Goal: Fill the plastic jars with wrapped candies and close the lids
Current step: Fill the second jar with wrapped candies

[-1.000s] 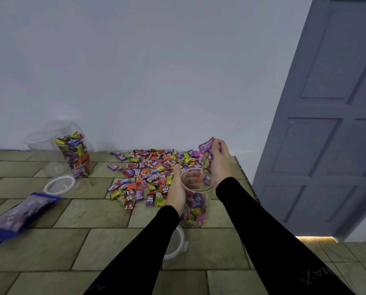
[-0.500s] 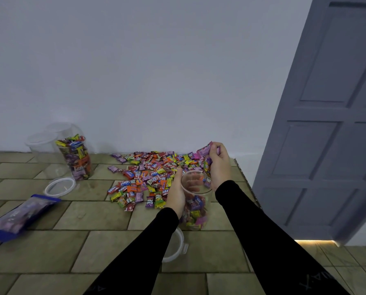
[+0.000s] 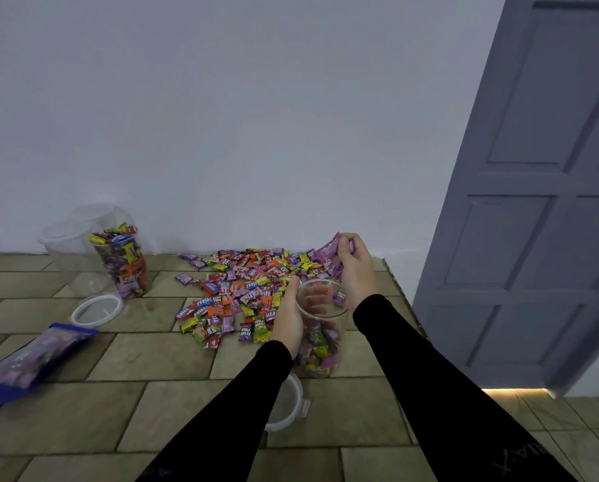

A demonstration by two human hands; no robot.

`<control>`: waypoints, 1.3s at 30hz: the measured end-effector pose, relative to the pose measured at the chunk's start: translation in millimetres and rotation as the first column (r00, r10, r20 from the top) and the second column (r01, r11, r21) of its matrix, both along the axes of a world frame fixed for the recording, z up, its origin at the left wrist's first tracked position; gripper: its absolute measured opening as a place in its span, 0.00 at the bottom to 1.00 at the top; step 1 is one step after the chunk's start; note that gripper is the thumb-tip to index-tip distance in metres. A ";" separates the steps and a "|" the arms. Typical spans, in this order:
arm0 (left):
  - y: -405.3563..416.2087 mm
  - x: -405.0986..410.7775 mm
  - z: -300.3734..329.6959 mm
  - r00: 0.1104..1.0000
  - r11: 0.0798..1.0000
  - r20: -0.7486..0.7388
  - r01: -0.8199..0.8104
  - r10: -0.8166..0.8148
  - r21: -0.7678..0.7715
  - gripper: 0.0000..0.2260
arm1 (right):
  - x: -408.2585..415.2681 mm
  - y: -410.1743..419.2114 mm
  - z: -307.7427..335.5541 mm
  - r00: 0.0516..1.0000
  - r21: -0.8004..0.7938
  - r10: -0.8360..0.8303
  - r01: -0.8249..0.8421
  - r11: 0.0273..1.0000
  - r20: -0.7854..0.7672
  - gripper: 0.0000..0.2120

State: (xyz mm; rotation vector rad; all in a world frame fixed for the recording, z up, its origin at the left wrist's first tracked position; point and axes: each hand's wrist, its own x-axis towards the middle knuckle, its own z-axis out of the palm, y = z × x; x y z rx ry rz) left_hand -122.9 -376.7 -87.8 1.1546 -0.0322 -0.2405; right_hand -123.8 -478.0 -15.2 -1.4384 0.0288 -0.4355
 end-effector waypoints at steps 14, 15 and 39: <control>0.1 0.1 0.7 1.000 1.000 0.010 0.015 -0.015 0.012 0.31 | -8.7 1.3 4.0 0.991 0.184 0.123 -0.131 0.974 0.051 0.13; 0.0 -0.4 1.5 1.000 1.000 0.012 0.018 -0.018 0.011 0.31 | -8.9 1.6 3.5 0.990 0.178 0.127 -0.135 0.975 0.054 0.12; -2.9 -4.3 5.4 1.000 1.000 -0.011 0.000 0.000 -0.022 0.30 | -14.7 1.6 2.7 0.983 0.068 0.162 -0.168 0.983 0.088 0.09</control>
